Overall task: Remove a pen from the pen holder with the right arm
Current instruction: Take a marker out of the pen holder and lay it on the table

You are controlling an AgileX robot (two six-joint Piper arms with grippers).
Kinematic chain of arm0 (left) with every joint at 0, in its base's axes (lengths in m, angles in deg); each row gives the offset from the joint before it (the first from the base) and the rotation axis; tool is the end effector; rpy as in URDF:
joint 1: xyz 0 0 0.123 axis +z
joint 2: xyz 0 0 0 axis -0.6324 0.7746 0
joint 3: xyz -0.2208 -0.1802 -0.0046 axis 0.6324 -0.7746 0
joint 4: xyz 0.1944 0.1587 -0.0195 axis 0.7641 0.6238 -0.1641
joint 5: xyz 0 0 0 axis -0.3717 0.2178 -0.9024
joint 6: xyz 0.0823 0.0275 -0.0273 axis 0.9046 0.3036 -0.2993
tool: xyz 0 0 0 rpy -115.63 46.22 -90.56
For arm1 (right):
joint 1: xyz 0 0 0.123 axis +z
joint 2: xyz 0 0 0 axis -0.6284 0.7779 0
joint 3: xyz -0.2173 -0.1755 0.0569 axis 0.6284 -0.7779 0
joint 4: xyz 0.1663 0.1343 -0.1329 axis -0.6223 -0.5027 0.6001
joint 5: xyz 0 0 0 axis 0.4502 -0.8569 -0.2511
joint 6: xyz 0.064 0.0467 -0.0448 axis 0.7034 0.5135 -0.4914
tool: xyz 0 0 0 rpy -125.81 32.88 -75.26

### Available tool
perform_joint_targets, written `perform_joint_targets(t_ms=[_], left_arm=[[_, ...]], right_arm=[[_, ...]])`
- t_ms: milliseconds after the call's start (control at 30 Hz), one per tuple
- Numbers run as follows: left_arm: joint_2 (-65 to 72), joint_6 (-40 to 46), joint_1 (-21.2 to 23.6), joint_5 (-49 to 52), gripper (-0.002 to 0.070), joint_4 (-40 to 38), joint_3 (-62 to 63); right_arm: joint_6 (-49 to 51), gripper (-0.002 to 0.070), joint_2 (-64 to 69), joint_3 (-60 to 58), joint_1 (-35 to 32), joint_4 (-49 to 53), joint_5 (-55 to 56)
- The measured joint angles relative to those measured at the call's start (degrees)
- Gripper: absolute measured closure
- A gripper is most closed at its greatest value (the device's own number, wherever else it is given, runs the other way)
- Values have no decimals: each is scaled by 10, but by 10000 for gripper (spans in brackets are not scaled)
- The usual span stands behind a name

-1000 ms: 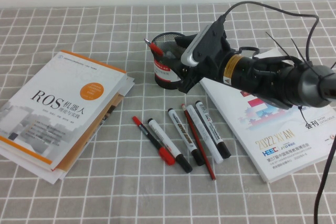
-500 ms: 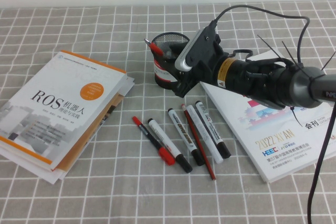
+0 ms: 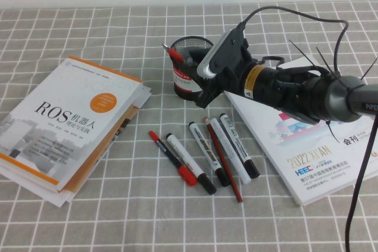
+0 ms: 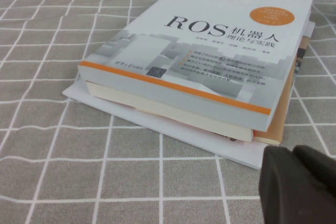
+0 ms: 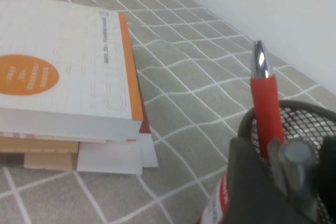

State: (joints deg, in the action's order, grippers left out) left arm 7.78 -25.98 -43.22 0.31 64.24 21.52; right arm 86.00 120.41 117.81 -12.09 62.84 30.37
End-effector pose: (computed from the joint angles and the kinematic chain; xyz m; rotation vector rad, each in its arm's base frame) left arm 0.0519 -0.0047 0.1700 0.1141 1.8749 -0.0306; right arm 0.4093 0.2513 0.1780 -0.9861 1.4522 0.4794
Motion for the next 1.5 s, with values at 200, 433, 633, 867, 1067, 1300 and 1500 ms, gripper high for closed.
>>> perform_joint_targets(t_ms=[200, 433, 633, 867, 1067, 1300, 1500], left_arm=[[0, 0, 0, 0, 678, 0, 0], [0, 0, 0, 0, 678, 0, 0], [0, 0, 0, 0, 678, 0, 0], [0, 0, 0, 0, 678, 0, 0], [0, 0, 0, 0, 678, 0, 0], [0, 0, 0, 0, 678, 0, 0], [0, 0, 0, 0, 678, 0, 0]], right_arm=[[1, 440, 0, 0, 0, -1, 11], [1, 504, 0, 0, 0, -2, 15], [-4, 584, 0, 5, 0, -8, 5], [-5, 594, -4, 5, 0, -11, 4], [-2, 631, -29, 5, 0, -10, -15], [2, 631, -90, 4, 0, -2, -37], [45, 632, -167, 3, 0, 18, -47]])
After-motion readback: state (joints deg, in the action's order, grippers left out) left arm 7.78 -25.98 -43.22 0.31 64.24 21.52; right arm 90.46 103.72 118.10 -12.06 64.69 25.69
